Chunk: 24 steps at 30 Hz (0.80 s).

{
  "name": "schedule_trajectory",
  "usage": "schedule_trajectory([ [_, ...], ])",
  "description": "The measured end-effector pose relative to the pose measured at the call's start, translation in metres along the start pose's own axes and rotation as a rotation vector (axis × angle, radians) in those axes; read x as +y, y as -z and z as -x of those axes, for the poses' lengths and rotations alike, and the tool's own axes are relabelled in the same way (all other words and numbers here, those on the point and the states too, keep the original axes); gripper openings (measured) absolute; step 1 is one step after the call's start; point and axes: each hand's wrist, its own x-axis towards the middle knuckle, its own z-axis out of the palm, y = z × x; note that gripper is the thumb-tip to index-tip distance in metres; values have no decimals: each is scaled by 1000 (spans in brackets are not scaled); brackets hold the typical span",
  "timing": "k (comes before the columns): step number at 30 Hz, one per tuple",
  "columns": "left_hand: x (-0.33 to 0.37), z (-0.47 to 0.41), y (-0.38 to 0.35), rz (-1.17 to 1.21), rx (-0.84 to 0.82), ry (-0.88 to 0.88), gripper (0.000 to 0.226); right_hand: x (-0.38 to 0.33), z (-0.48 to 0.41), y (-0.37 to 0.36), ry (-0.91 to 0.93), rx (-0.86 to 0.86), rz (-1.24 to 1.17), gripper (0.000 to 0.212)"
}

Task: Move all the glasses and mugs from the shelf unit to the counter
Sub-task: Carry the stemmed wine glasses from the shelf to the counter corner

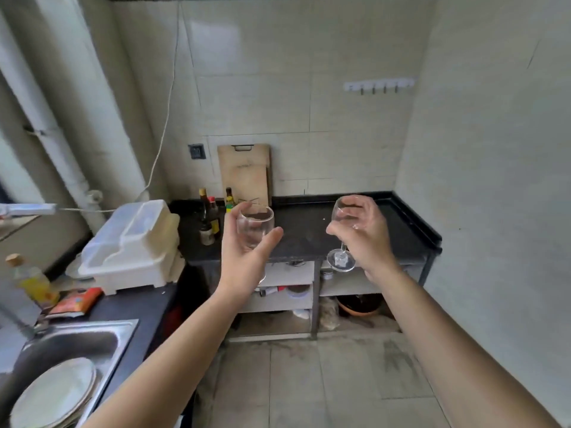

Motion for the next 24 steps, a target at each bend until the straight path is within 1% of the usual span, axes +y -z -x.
schedule_trajectory([
  [9,-95,-115,-118,65,-124,54,54,78,-128,68,-52,128,50,47],
  [13,-146,-198,-177,132,-145,60,55,105,-220,86,-53,191,83,46],
  [18,-190,-315,-247,205,-233,78,56,121,-347,101,-53,247,122,47],
  [20,-200,-354,-273,211,-261,69,57,128,-388,109,-46,265,134,47],
  [24,-228,-414,-324,230,-314,121,56,156,-455,135,-81,324,133,48],
])
